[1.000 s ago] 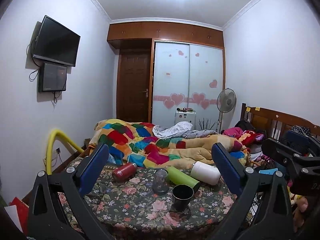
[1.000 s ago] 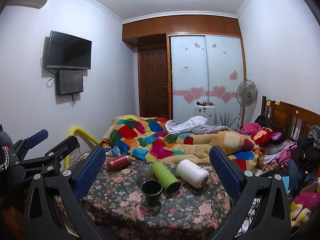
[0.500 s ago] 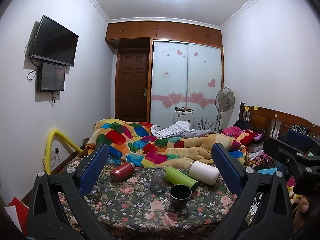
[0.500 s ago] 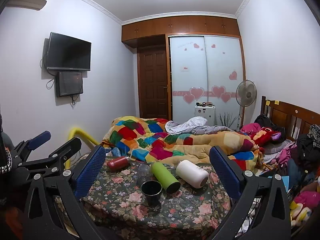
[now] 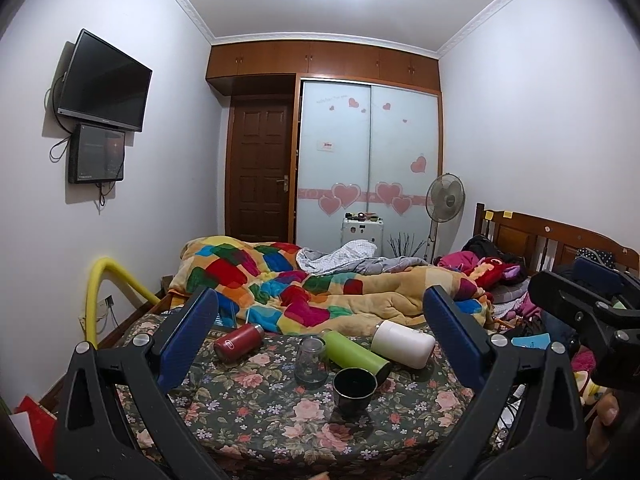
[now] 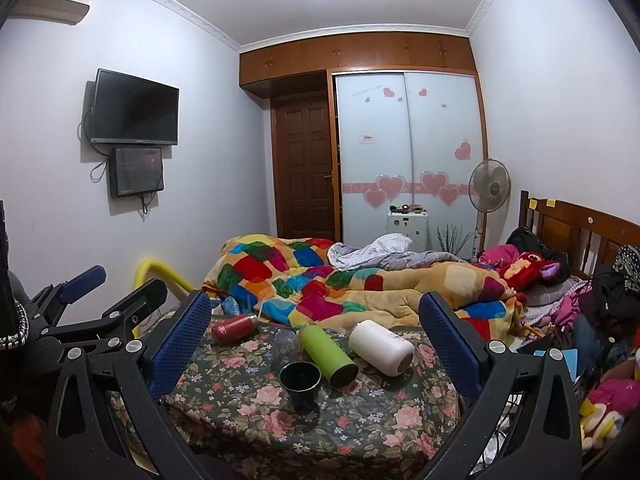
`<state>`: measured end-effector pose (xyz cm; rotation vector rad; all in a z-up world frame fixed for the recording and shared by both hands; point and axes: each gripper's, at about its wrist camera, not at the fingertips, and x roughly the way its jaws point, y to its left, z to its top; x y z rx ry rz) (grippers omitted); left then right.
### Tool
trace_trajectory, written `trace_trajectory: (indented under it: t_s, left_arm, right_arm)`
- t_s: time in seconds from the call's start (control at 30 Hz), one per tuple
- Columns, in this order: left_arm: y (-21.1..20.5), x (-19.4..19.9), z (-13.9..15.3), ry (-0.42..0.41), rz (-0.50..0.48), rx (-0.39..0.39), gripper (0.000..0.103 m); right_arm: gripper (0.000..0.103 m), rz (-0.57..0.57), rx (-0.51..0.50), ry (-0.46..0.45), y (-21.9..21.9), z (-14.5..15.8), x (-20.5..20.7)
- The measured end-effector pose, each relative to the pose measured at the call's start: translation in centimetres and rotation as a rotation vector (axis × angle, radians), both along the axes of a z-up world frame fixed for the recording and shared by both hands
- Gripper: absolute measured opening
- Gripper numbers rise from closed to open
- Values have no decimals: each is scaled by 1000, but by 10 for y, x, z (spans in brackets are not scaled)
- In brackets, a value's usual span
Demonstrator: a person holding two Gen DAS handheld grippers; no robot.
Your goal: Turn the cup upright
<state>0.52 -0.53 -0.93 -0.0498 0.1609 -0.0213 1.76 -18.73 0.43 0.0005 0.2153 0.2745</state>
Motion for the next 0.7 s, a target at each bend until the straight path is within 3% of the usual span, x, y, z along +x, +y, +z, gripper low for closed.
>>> trace_trajectory:
  t_s: [0.7]
  left_arm:
    - [8,8,-5,19,-16,-28,103]
  right_arm:
    - [103,-4,-10,16,0,1,0]
